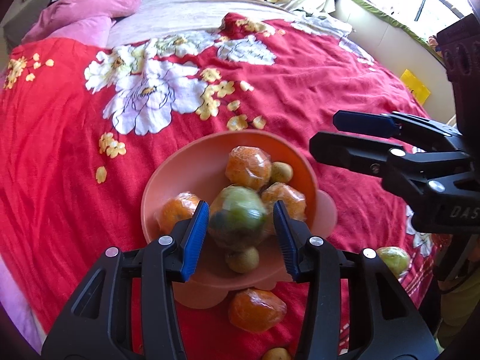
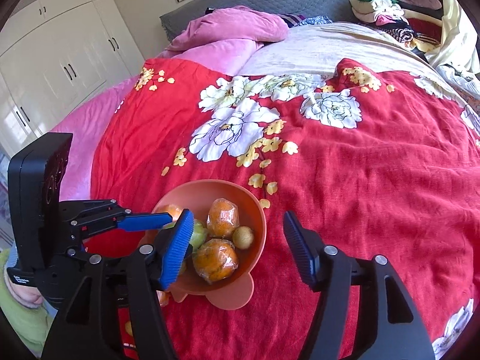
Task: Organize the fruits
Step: 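Open the left gripper to release the green fruit and lift both grippers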
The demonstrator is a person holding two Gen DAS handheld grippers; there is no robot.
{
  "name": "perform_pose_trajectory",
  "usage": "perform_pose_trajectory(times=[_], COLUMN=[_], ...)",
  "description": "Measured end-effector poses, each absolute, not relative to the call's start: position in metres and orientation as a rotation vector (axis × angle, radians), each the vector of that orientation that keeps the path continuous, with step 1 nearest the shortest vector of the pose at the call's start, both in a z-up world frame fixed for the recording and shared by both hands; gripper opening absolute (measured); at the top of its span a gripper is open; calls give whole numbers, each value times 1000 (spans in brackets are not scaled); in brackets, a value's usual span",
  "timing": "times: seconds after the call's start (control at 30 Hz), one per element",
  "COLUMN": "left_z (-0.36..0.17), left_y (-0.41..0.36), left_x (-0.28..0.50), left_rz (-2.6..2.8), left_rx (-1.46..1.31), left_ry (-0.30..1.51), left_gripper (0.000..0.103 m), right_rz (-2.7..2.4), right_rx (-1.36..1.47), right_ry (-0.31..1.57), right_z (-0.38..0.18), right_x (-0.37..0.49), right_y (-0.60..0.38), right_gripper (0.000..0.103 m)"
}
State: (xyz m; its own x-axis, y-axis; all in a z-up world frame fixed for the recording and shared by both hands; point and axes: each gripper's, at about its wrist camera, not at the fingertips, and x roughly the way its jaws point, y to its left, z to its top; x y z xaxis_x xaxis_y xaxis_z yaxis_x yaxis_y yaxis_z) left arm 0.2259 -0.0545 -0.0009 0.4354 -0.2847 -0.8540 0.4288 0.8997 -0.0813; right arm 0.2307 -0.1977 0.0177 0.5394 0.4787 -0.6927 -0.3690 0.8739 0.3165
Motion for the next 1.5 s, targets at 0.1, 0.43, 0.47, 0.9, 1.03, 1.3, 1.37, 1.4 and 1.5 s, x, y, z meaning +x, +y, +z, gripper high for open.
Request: perform_pose_trajectory(times=[0.1, 0.43, 0.47, 0.9, 1.03, 1.3, 1.37, 1.4, 1.5], left_z=[5, 20, 22, 49, 53, 61, 62, 63, 65], left_y=[-56, -50, -49, -33, -26, -18, -17, -17, -16], left_x=[223, 214, 212, 190, 184, 171, 168, 168, 162], left_rz=[-449, -418, -416, -363, -342, -315, -311, -311, -305], left_rx=[158, 150, 149, 134, 132, 124, 123, 122, 122], left_ry=[1017, 980, 975, 908, 896, 877, 872, 871, 863], left_gripper=[37, 45, 47, 75, 77, 91, 93, 93, 93], right_rz=[499, 496, 496, 498, 493, 494, 497, 498, 495], right_rx=[141, 133, 131, 107, 107, 93, 92, 90, 82], right_ry=[860, 822, 819, 759, 739, 719, 713, 710, 702], right_z=[22, 40, 41, 67, 74, 82, 85, 86, 88], right_x=[228, 214, 213, 183, 174, 155, 151, 150, 144], right_y=[-201, -204, -204, -201, -203, -204, -204, -204, -204], right_gripper=[66, 72, 72, 83, 87, 90, 90, 91, 92])
